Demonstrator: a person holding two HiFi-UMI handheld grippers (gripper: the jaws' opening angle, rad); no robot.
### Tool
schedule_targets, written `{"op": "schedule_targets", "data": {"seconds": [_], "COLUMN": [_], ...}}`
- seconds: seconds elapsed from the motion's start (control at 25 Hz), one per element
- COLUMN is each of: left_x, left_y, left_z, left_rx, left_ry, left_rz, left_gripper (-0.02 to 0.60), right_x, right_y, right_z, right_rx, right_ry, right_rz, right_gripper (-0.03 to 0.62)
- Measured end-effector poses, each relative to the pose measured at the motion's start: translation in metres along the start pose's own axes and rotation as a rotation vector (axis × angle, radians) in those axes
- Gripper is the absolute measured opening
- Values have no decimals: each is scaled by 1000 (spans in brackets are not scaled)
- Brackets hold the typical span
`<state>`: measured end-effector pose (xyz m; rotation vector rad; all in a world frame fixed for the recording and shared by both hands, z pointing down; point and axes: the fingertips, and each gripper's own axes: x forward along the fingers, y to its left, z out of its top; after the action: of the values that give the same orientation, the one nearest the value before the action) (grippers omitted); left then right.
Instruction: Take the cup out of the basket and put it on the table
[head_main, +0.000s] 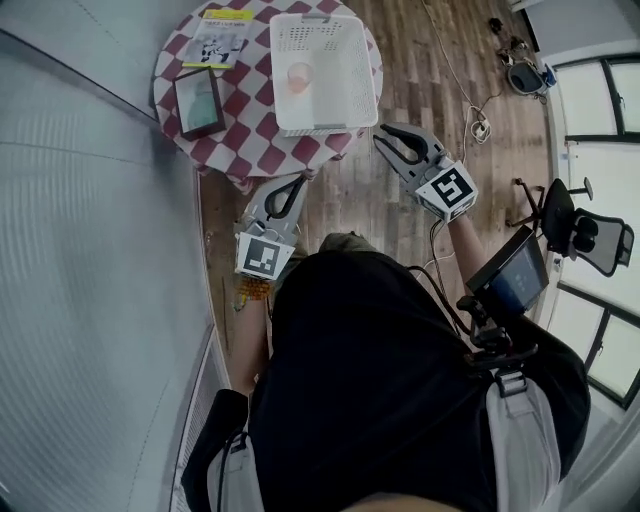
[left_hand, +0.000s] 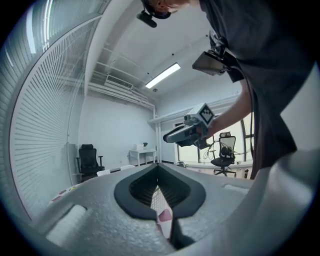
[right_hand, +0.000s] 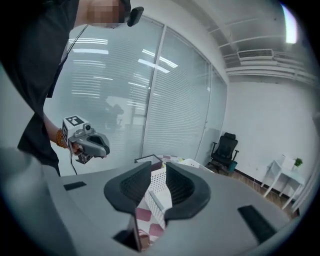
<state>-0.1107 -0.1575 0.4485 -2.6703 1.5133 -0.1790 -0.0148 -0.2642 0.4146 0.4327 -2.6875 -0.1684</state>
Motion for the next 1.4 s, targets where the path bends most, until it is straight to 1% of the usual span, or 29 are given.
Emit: {"op": "schedule_targets", "data": {"seconds": [0.04, 0.12, 0.16, 0.28, 0.4, 0.52, 0.64, 0.8, 0.92, 1.0, 1.08, 1.2, 1.4], "left_x": [-2, -6, -9, -21, -32, -47, -66, -101, -127, -139, -145, -149, -144], "left_y": [6, 17, 21, 33, 43, 53, 70, 90, 98, 104, 103, 99, 98], "left_z": [-5, -19, -26, -34, -42, -51, -49, -48, -51, -60, -67, -68, -64], "left_rx": [8, 27, 25, -12, -2, -12, -27, -20, -73, -84, -96, -122, -108], "left_ry": [5, 28, 37, 42, 58, 69, 59, 129, 163, 208, 249, 274, 295], "left_rz": [4, 6, 5, 20, 62, 137, 250, 416, 539, 590, 617, 654, 672], "left_gripper": [5, 5, 5, 5, 5, 5, 5, 5, 5, 5, 5, 5, 5], "right_x": [14, 44, 60, 101, 140, 177, 211, 250, 271, 287, 297, 306, 319], "right_y": [-5, -14, -17, -22, -31, -41, -49, -60, -65, -64, -63, -64, -67], "right_z": [1, 1, 2, -1, -14, -38, -67, -113, -152, -177, -198, -213, -228], "right_rx": [-29, -78, -99, -173, -244, -305, -370, -431, -458, -488, -515, -546, -519], "right_ry": [35, 98, 124, 190, 259, 334, 413, 531, 629, 690, 738, 773, 827], "right_rz": [26, 80, 110, 190, 259, 336, 417, 510, 560, 594, 617, 623, 632], "right_gripper": [88, 93, 98, 106, 113, 125, 141, 163, 166, 166, 166, 166, 166]}}
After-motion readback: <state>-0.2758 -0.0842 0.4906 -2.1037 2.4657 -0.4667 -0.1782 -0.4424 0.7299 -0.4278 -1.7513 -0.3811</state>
